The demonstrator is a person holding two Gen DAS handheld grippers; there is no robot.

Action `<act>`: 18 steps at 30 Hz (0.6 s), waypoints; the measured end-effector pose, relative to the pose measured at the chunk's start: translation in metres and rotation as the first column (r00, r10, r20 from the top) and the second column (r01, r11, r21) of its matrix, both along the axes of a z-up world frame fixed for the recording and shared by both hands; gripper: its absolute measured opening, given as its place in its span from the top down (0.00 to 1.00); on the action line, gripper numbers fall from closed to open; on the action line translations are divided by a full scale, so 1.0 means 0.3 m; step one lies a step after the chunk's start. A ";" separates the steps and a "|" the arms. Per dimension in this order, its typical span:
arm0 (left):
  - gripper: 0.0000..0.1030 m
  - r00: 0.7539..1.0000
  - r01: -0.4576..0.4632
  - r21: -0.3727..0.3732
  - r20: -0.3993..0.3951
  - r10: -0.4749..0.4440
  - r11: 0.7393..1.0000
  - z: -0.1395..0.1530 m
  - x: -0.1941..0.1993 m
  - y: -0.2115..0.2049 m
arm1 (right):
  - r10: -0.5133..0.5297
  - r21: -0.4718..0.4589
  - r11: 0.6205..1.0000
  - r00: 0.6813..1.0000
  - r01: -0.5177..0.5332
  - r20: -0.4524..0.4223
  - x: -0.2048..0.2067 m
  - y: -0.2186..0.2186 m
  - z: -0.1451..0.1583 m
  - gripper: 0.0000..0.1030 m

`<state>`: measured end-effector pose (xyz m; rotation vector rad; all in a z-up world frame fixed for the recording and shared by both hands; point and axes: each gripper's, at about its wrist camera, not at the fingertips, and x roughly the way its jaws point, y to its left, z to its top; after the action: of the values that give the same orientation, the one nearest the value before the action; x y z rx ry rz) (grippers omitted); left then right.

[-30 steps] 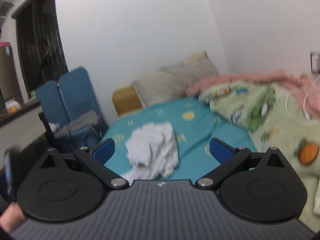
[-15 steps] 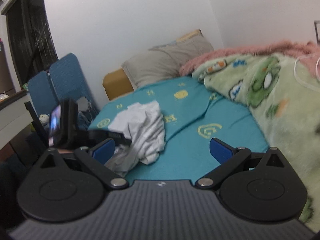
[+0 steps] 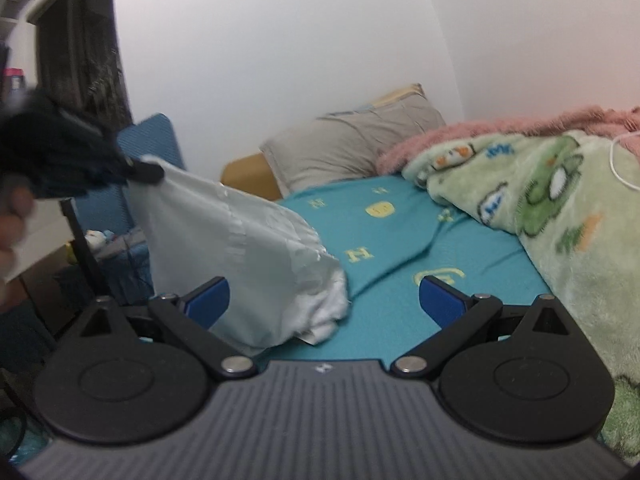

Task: Fold clothes
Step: 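Grasp the white T-shirt with the left gripper while the right gripper grasps another edge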

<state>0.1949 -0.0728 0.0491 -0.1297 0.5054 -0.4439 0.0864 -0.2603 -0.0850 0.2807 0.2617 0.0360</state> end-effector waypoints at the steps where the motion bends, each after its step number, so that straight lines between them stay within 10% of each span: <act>1: 0.97 1.000 0.009 -0.013 0.010 -0.009 1.000 0.031 -0.045 0.001 | 0.009 -0.014 1.000 1.000 -0.009 0.012 -0.015 0.012 0.012 0.00; 11: 0.97 0.992 0.086 -0.144 0.106 -0.071 0.986 0.158 -0.438 0.061 | 0.274 -0.050 0.961 0.961 -0.273 0.026 -0.232 0.160 0.148 0.01; 18: 0.96 0.993 0.040 -0.201 0.114 -0.017 0.979 -0.029 -0.533 0.188 | 0.379 -0.189 0.891 0.905 -0.413 -0.193 -0.226 0.393 0.063 0.23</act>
<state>0.0349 -0.0164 0.0402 -0.2929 0.3509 -0.5275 0.0186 -0.1423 -0.0662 -0.0025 0.4687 0.3913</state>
